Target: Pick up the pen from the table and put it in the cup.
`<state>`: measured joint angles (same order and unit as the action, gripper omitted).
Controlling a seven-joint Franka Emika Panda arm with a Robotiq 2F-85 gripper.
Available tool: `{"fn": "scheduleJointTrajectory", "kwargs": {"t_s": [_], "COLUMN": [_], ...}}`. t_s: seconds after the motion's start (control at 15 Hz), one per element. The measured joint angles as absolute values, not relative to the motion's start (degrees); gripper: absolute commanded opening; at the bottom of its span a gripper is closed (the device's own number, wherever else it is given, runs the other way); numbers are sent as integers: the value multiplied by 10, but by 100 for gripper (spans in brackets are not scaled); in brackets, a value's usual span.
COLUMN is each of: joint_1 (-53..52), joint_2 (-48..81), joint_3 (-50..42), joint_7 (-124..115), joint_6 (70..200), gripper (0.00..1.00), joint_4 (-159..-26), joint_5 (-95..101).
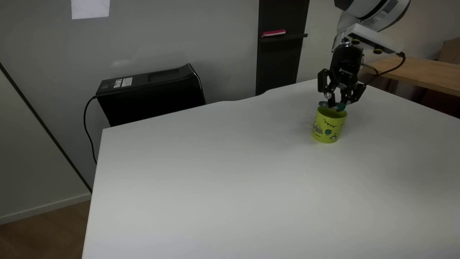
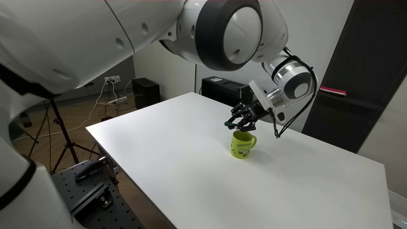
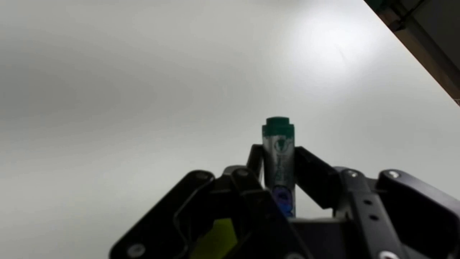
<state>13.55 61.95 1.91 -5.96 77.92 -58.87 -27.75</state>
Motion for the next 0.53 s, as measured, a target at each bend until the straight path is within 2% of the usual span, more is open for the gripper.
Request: {"fn": "scheduleJointTrajectory", "kwargs": {"t_s": [0.53], "joint_1": [142], "joint_2": [619], "joint_3": [16], "joint_7": [-63], "joint_6": [779], "gripper": [7], "joint_4": [-621], "joint_5": [-282]}}
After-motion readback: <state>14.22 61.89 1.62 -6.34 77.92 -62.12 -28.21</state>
